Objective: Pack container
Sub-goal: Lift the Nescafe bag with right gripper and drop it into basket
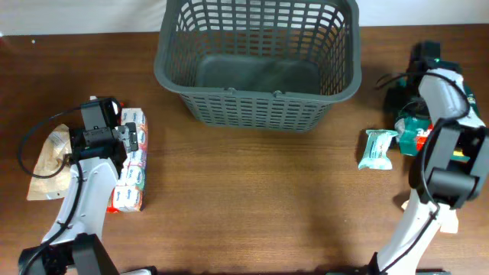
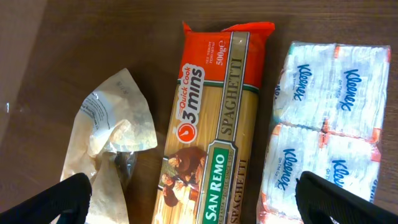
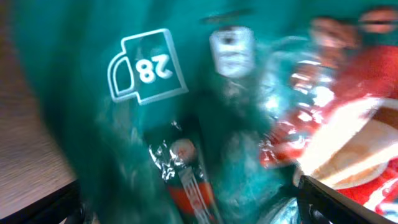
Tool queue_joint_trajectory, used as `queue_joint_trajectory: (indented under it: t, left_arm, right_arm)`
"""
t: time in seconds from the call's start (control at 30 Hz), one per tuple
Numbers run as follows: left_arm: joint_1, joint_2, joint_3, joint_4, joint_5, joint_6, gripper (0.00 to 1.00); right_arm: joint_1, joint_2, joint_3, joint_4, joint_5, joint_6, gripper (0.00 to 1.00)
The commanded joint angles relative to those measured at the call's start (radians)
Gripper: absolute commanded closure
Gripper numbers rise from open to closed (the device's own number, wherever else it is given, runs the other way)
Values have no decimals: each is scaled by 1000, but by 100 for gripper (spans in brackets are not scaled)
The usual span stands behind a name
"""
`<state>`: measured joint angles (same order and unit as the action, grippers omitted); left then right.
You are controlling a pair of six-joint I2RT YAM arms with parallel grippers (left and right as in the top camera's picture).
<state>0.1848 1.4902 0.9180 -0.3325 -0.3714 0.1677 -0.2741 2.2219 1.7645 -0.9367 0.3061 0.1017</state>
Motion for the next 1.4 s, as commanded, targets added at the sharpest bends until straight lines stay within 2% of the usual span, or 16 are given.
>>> queue_joint_trajectory:
  t: [0.0,0.07,0.1,0.17,0.2,0.27,0.3,0.47,0.67,1.23,1.37]
  left_arm:
    - [4,-13,6,-1,-11,12,1]
    - [4,-13,6,-1,-11,13,1]
    - [4,-13,6,-1,-11,13,1]
    - [4,-13,6,-1,-11,12,1]
    - [4,-13,6,-1,-11,13,1]
    - [4,-13,6,-1,-11,13,1]
    - [4,-13,6,-1,-11,13,1]
    - [4,-13,6,-1,-11,13,1]
    - [4,-13,6,-1,-10,13,1]
    - [4,-13,6,-1,-11,13,1]
    - [4,-13,7,-1,-11,13,1]
  right_arm:
    - [5,59,1,-1,25,5,0]
    - [5,76,1,-2,25,5,5]
    - [5,80,1,-5,21,9,14]
    - [5,92,1,-9,19,13,43]
    - [6,100,1,-10,19,13,72]
    - [6,108,1,-17,19,21,91]
    - [6,112,1,-23,19,35,96]
    - [4,118,1,-62,5,96,96]
    - [3,68,5,-96,-36,99,96]
    - [0,-501,270,-142,-48,86,96]
    - [4,-590,319,-163,-154,27,96]
